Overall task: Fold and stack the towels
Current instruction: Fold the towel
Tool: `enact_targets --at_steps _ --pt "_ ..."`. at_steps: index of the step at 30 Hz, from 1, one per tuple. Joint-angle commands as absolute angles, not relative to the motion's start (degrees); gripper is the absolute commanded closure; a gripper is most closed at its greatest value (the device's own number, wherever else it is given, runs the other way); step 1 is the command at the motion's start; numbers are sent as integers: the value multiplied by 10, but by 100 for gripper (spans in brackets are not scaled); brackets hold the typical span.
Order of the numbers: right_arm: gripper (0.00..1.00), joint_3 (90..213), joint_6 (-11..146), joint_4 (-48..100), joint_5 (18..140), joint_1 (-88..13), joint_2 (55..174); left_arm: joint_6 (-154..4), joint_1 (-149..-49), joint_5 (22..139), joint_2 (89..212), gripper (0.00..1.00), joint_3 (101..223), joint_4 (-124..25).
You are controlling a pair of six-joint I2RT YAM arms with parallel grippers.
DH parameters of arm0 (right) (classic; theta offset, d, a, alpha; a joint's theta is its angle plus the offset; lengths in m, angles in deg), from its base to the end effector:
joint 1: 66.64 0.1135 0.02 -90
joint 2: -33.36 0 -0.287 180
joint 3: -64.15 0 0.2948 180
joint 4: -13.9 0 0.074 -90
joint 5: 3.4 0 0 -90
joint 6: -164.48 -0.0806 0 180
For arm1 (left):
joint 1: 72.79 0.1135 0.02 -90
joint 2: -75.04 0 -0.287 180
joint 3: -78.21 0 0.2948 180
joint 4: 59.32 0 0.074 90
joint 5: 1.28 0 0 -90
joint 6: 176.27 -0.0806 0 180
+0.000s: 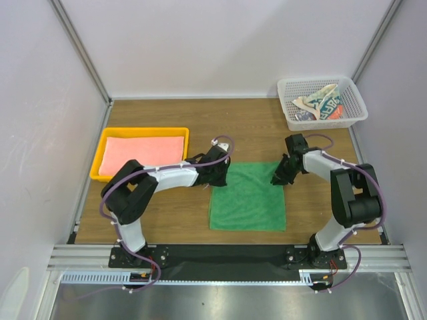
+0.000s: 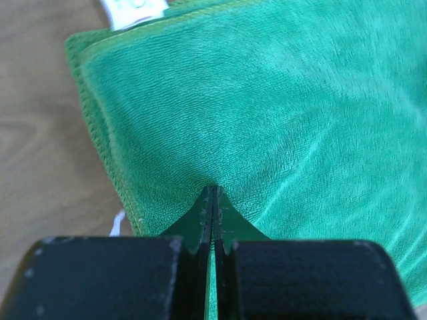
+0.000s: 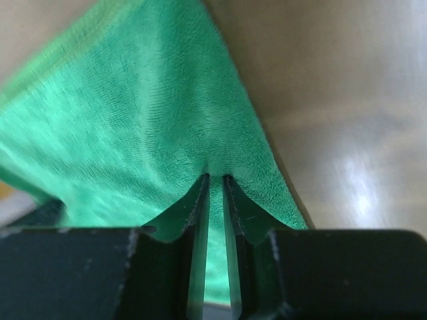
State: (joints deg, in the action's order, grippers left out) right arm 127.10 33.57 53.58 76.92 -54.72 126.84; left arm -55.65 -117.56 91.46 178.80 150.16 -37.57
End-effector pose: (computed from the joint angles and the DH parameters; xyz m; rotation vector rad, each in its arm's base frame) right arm 0.3331 0.0842 0.1058 0.6783 2.7935 0.4410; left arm 0.3084 -0.3005 0.1126 0.2965 2.5535 -0.4687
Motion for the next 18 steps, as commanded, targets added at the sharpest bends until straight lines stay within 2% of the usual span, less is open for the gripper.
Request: enact_targets --at_steps 1,7,11,13,18 --pt "81 1330 365 504 799 -541 1309 -531 -1187 928 1752 100 1473 -371" --pt "81 1413 399 502 826 -535 1402 -530 -1203 943 1726 100 1439 -314" --pt "81 1521 442 510 813 -516 1474 -538 -1228 950 1694 99 1423 -270" --pt "81 1564 461 517 797 -505 1518 -555 -1239 917 1680 100 1410 -265" --pt "80 1699 505 541 789 -441 1590 -597 -1286 902 1688 100 1415 -237"
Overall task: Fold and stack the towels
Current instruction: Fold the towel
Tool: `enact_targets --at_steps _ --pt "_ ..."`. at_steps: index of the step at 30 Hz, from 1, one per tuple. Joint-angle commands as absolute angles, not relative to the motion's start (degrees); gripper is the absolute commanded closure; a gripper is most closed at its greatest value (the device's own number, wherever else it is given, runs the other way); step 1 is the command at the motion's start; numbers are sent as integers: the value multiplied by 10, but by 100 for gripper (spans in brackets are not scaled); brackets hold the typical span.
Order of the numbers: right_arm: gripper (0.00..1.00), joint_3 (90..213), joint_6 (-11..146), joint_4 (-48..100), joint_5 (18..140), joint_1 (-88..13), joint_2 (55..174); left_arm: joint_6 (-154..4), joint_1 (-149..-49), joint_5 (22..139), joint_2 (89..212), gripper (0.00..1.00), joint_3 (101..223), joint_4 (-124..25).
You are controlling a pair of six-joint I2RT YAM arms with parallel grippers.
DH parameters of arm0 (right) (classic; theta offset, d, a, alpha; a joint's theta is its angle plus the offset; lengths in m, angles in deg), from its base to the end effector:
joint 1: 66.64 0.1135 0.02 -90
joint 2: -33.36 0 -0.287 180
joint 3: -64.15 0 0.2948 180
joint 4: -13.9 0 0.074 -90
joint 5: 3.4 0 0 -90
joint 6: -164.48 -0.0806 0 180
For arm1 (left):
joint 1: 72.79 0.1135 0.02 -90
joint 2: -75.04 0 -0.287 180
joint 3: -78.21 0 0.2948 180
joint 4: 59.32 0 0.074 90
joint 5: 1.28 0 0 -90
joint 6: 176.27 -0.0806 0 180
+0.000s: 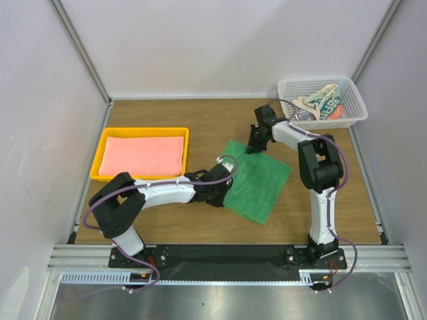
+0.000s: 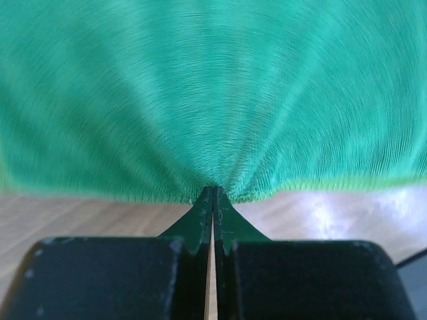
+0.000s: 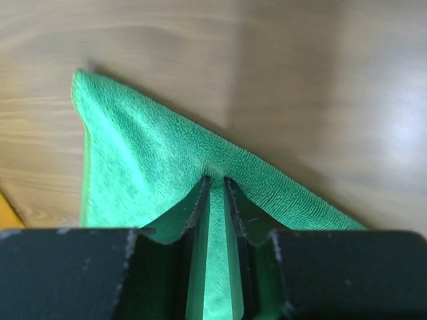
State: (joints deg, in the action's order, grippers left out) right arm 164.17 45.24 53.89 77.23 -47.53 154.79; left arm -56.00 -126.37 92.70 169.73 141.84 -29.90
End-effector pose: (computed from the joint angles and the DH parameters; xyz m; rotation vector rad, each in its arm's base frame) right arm 0.4848 0.1819 0.1160 0.1829 2.7055 0.4857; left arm 0.2254 -0.2961 0.1131 0.5182 2.6340 -0.4032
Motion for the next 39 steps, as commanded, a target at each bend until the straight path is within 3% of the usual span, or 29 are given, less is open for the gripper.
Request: enact_targets --at_steps 1,7,13,17,20,23,28,34,39 --pt "79 1709 507 539 776 -435 1601 -607 -1288 893 1691 99 1414 -237" --pt "77 1799 528 602 729 -421 1615 -639 -1284 914 1655 100 1458 -189" --pt "56 1800 517 662 731 -439 1485 -660 -1211 911 1632 93 1563 -145" --pt "51 1677 456 670 741 -457 1383 -654 -1138 933 1633 73 1584 -158" --pt "50 1580 414 644 751 -456 1301 -660 -1105 942 1661 69 1587 -171" --pt "51 1455 359 612 769 -449 1233 -669 -1099 944 1682 69 1576 -190" --pt "61 1308 283 547 775 -441 1177 -649 -1099 926 1680 75 1517 -255" --pt "70 1278 267 501 762 -415 1199 -635 -1101 917 1681 91 1460 -288" --pt "73 1277 267 512 782 -387 1235 -619 -1109 924 1685 95 1417 -305"
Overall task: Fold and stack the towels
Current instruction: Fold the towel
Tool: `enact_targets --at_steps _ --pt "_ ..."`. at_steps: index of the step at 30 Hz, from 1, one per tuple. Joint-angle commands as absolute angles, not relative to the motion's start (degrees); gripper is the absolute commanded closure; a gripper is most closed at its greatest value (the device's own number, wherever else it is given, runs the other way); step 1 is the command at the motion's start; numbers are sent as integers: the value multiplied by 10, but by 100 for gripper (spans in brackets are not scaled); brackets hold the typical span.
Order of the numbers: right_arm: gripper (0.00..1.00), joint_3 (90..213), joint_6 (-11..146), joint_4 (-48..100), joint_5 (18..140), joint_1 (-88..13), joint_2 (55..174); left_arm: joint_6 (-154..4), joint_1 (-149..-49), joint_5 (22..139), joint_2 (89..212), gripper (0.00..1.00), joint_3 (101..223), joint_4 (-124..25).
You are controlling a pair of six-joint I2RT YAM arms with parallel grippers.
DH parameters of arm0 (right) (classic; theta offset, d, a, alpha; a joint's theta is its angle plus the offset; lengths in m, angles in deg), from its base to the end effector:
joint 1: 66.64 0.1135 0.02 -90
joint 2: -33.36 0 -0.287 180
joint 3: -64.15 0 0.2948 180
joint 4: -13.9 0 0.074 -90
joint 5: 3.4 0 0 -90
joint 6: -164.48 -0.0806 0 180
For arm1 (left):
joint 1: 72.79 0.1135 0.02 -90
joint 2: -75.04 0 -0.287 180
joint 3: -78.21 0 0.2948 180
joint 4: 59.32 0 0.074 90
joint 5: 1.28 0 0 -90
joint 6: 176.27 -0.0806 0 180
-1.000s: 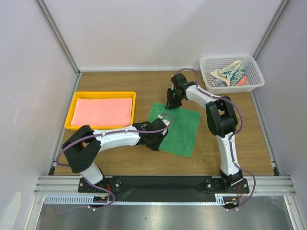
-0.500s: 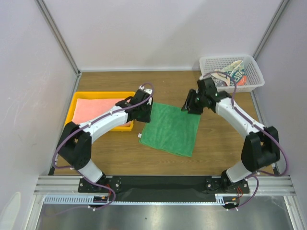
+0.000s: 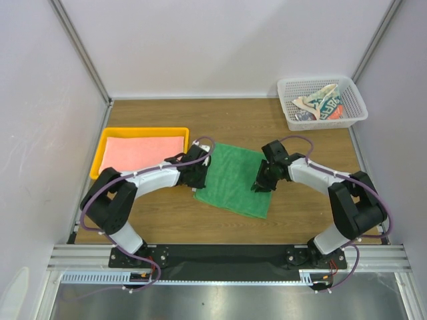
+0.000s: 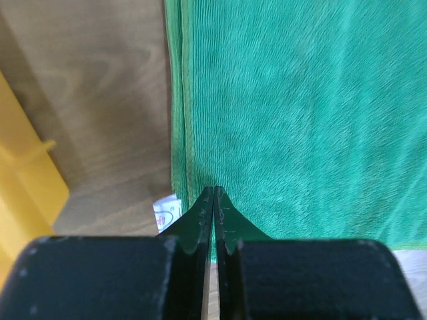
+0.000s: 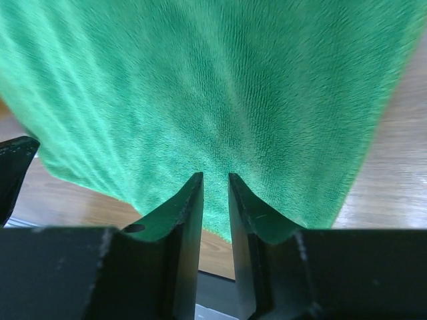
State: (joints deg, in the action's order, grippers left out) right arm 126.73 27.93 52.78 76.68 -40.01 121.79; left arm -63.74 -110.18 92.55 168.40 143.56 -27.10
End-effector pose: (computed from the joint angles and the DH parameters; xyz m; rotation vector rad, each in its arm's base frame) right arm 0.3003 0.1661 0.1331 0.4357 2.7999 0.5760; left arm 0.3002 -0.2227 0.1275 0.3188 2.6263 -0.2745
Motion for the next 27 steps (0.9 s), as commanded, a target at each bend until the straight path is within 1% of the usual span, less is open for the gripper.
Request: enact_targets --at_steps 1,6,10,18,23,27 --pt "74 1275 268 517 787 -387 1239 -616 -1112 927 1686 95 1413 -306" --pt "75 1270 296 549 804 -387 1255 -606 -1127 930 1685 99 1387 -301" --pt "75 1277 327 572 821 -397 1269 -596 -1169 929 1674 100 1379 -292" --pt "76 1287 395 566 790 -469 1292 -565 -1245 946 1680 100 1387 -262" --pt "76 1316 427 596 787 -474 1286 -552 -1251 966 1674 100 1393 -237" --pt "75 1307 435 615 804 -481 1270 -549 -1251 985 1674 100 1399 -217"
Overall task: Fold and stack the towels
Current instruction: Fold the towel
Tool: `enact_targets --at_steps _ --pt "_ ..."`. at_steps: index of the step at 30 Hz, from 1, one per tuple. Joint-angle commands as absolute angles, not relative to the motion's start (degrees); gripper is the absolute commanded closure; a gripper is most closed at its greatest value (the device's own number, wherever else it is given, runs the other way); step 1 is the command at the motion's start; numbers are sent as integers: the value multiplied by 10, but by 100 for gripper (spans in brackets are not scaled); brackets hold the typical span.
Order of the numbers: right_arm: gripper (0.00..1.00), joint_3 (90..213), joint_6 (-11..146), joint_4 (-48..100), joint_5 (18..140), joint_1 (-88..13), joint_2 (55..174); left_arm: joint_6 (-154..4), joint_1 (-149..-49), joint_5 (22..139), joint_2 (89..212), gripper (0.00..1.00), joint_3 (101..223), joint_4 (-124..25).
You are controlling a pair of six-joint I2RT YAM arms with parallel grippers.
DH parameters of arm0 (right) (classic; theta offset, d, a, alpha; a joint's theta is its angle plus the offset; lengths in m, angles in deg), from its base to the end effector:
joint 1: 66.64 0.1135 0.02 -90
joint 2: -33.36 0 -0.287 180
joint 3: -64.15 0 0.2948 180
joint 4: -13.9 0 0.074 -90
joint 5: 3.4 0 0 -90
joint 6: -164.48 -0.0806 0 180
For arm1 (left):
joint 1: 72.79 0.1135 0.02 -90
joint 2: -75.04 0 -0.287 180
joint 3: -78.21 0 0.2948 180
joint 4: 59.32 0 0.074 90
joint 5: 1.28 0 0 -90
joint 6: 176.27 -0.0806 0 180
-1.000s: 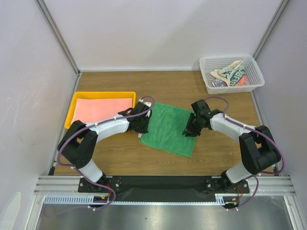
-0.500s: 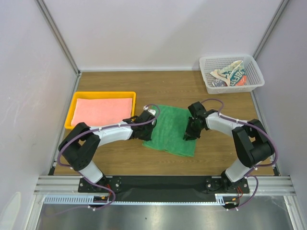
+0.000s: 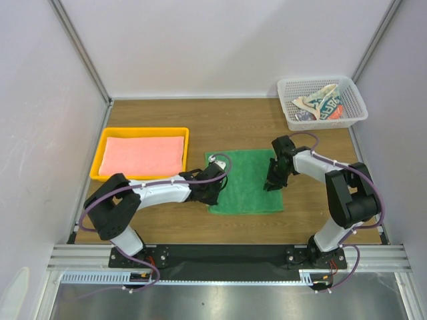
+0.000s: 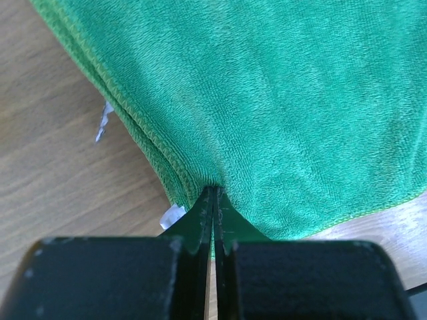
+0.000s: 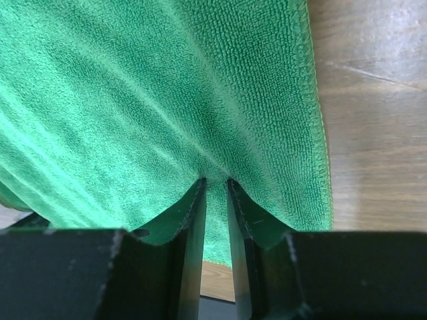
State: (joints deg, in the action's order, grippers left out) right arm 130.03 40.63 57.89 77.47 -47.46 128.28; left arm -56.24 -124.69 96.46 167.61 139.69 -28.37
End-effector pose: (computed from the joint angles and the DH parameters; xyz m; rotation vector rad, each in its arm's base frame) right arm 0.3237 0.1261 0.1094 0.3384 2.9010 0.4032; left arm 0.2291 -0.2746 0.1121 0.4625 2.6307 -0.2995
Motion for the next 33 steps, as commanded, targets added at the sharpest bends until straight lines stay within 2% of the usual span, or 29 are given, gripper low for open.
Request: enact_targets --at_steps 1,6,9,12,13,14,15,18,19,20,23,33 --pt "75 1301 435 618 801 -484 1262 -549 -1250 986 1672 100 1401 -214" --pt "74 1292 431 632 753 -491 1204 -552 -1250 964 1641 98 1412 -204" --pt "63 1317 430 649 741 -491 1156 -553 -1250 969 1615 92 1440 -184" --pt "54 1342 431 670 750 -493 1129 -548 -1250 980 1601 78 1473 -156" --pt "51 1343 429 676 751 -496 1126 -545 -1249 986 1599 64 1479 -151" --pt "50 1343 425 694 752 -500 1122 -529 -1248 990 1597 58 1486 -135" --pt "49 1338 422 701 751 -505 1116 -521 -1246 991 1592 56 1487 -127" --pt "39 1290 406 705 748 -506 1092 -485 -1245 979 1571 47 1465 -121" --pt "32 1274 398 699 740 -511 1070 -475 -1245 972 1562 44 1453 -131" --pt "29 1241 385 696 734 -516 1061 -452 -1245 964 1555 42 1432 -136" --pt "28 1193 361 680 716 -531 1018 -399 -1245 958 1526 39 1386 -160" --pt "30 1062 264 634 722 -542 877 -194 -1265 973 1419 42 1242 -275"
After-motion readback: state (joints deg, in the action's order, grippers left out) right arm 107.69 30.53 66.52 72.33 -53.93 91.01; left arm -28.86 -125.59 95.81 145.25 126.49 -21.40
